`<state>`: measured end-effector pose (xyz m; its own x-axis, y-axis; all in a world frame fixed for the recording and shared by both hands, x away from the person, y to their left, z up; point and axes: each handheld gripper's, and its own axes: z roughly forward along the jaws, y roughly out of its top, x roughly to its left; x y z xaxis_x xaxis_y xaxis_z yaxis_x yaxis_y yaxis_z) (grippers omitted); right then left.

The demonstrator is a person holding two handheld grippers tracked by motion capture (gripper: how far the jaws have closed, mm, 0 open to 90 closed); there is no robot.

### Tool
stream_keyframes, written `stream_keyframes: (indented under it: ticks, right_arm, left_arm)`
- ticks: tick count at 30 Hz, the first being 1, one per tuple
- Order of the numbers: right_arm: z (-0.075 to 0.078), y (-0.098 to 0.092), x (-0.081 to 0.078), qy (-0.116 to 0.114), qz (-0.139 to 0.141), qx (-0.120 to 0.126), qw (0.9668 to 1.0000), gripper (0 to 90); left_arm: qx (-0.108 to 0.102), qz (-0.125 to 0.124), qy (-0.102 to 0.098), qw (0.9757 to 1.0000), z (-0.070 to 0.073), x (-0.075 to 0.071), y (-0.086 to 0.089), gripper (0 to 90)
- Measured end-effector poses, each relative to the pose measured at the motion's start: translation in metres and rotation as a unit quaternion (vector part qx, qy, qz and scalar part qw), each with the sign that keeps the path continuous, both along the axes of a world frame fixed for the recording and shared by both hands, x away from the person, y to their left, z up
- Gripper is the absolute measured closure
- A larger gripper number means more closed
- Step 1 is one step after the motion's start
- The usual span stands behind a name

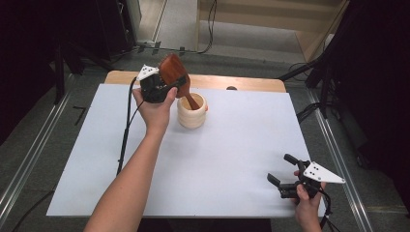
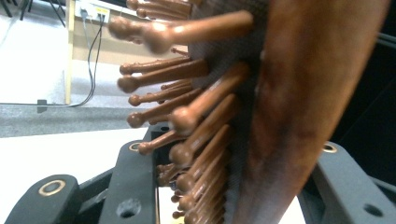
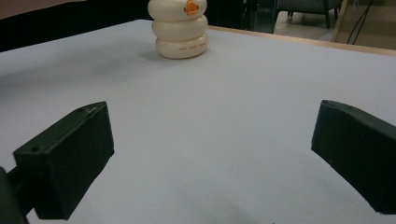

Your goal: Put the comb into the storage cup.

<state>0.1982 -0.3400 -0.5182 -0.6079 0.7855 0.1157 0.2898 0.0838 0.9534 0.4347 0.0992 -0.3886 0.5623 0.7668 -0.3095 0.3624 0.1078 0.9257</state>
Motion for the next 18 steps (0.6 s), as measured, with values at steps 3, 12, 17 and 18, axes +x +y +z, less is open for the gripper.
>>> stream_keyframes:
  ticks: [3, 12, 17, 18]
  right_arm:
    - [0.000, 0.000, 0.000, 0.000, 0.000, -0.001, 1.0000, 0.0]
    - [0.000, 0.000, 0.000, 0.000, 0.000, -0.001, 1.0000, 0.0]
    - [0.000, 0.000, 0.000, 0.000, 0.000, -0.001, 1.0000, 0.0]
    - [0.000, 0.000, 0.000, 0.000, 0.000, -0.001, 1.0000, 0.0]
  left_arm:
    - [0.003, 0.000, 0.003, 1.0000, -0.003, 0.000, -0.001, 55.6]
    - [0.012, 0.002, 0.010, 0.9999, -0.013, 0.002, -0.007, 55.5]
    - [0.024, 0.003, 0.014, 0.9996, -0.017, 0.002, -0.011, 55.3]
    - [0.022, 0.004, 0.015, 0.9996, -0.018, 0.003, -0.011, 55.2]
